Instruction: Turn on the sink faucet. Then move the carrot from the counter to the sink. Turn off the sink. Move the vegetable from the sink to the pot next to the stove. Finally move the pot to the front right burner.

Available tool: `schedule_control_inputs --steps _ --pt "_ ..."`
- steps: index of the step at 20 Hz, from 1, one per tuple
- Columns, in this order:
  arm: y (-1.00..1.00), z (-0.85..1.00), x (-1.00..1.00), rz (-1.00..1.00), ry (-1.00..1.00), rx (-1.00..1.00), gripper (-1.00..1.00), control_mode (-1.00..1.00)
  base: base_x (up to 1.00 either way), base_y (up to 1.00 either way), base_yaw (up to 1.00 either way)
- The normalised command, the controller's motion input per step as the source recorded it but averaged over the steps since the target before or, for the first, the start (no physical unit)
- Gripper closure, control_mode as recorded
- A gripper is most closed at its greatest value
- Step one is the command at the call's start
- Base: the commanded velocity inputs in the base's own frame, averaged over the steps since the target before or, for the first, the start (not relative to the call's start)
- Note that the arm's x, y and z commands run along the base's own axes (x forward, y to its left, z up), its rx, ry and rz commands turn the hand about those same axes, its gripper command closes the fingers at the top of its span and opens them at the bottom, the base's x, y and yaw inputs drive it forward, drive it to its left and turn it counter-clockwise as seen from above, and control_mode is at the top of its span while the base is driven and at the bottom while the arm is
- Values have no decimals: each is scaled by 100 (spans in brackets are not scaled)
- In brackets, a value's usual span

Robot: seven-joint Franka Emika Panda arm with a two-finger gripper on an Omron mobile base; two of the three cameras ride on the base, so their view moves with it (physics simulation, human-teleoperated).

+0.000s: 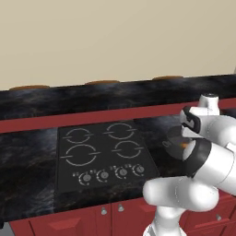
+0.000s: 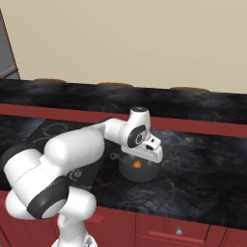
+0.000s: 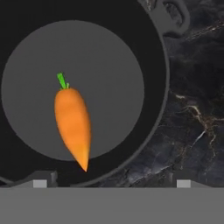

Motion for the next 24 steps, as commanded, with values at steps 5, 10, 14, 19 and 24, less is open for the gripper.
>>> schedule_control_inputs --steps 5,10,14,19,24 --pt "-33 0 -4 -19 0 5 -100 -100 0 0 0" --pt "-19 -10 0 -13 0 1 -100 -100 0 0 0" --pt "-5 -16 7 -9 0 0 -100 -100 0 0 0" --pt "0 -18 18 -6 0 0 -100 -100 0 0 0" --pt "-1 -23 12 -4 0 0 -100 -100 0 0 0"
